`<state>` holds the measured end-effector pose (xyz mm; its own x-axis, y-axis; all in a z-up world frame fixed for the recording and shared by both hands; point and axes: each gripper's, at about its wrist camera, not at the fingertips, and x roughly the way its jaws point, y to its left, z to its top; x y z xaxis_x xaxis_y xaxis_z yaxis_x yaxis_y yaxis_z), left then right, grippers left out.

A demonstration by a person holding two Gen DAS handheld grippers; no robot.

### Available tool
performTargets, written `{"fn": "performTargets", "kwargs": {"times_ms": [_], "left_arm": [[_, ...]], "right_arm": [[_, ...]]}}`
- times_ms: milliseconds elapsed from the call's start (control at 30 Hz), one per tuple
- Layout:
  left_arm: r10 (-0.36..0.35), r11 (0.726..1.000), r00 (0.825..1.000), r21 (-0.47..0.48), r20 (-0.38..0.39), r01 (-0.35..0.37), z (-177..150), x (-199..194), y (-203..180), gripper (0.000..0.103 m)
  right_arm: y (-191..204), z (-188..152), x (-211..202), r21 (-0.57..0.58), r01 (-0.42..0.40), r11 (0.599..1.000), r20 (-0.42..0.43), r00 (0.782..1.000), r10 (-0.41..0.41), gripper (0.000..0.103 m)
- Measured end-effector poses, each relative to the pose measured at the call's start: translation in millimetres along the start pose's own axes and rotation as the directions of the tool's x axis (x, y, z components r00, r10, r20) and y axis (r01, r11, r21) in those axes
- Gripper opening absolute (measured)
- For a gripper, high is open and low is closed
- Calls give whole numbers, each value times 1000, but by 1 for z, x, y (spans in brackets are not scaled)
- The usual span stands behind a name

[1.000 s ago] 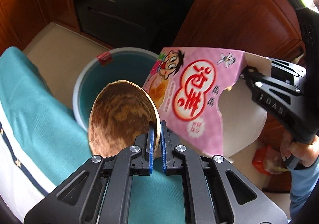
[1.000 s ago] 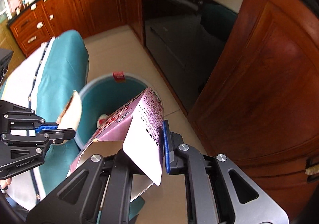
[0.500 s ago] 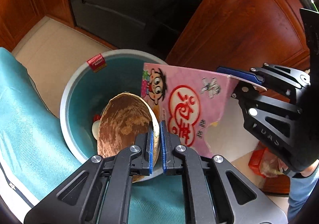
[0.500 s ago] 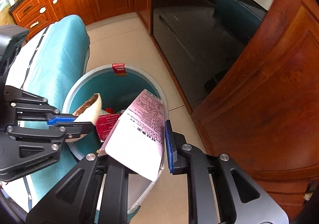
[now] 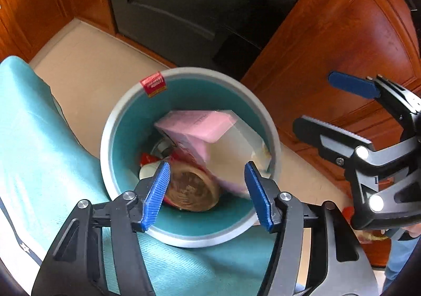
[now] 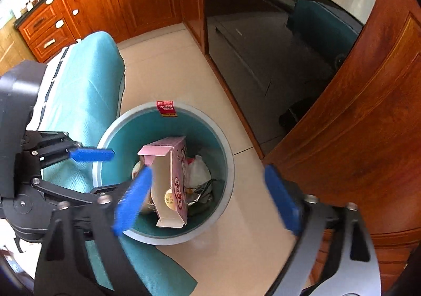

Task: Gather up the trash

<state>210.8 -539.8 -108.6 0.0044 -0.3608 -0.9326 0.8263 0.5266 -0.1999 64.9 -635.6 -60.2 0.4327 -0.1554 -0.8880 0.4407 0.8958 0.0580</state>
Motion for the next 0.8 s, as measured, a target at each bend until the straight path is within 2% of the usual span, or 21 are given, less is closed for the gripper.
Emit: {"fn": "performTargets", "kwargs": {"times_ms": [233,400,600,800], "left_arm": [[6,1000,1000,-16,-25,-7,-4,3,12,65],[20,999,1000,-28,-10,-20,-11,-7,14,68],[51,999,998,-13,36,-51,-24,-35,6,72],[106,994,985,-12,137,-106,-52,-75,-4,76]], "right_arm": [[-5,-3,9,59,-30,998,-61,998,33,94],[2,-6,9,65,-31,997,-83,996,36,97],[8,-12,-12,79,-35,996,-66,997,40,97],[21,-25,-49,84,-58,995,-24,998,60,97]]}}
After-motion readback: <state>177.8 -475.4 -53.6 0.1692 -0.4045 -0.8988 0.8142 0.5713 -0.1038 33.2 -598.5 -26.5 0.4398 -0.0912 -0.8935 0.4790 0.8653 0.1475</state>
